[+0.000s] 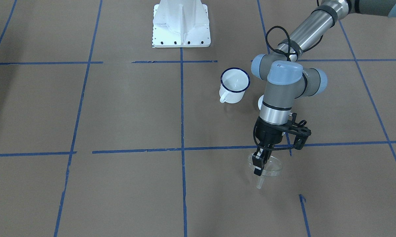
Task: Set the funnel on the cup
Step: 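Grasp the glass funnel with the left gripper and lift it, then carry the funnel with the left gripper over the open mug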
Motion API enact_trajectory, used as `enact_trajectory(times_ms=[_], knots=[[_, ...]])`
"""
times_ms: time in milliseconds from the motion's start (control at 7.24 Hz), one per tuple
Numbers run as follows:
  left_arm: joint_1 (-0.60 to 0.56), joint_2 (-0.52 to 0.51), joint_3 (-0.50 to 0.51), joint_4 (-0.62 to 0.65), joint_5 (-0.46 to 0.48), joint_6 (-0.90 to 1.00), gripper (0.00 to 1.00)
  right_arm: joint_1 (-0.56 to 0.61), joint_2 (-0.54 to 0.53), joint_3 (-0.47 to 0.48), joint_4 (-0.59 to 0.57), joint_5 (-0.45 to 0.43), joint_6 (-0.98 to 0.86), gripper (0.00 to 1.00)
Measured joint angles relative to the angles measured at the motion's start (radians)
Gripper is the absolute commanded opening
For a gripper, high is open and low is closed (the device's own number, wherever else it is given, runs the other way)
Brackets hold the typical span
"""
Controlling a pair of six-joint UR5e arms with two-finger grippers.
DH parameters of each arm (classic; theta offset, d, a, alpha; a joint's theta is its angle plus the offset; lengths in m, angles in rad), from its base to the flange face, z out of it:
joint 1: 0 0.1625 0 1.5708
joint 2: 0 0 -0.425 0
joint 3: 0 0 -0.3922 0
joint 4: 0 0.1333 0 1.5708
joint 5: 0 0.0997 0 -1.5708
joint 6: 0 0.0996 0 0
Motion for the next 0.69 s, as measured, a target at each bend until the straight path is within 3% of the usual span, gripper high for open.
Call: enact_trajectory(times_ms=[276, 553, 691], knots=[[-0.097, 0.065, -0.181, 0.055, -0.222, 0.034, 0.0, 0.0, 0.0, 0.0, 0.0, 0.0, 0.0, 1.0], [-0.152, 0.12, -0.424, 0.278, -0.387, 0.134, 0.0, 0.0, 0.0, 0.0, 0.0, 0.0, 0.0, 1.0], [-0.166, 0.126, -0.512, 0.4, -0.419, 0.179, 0.0, 0.0, 0.0, 0.0, 0.0, 0.0, 0.0, 1.0]])
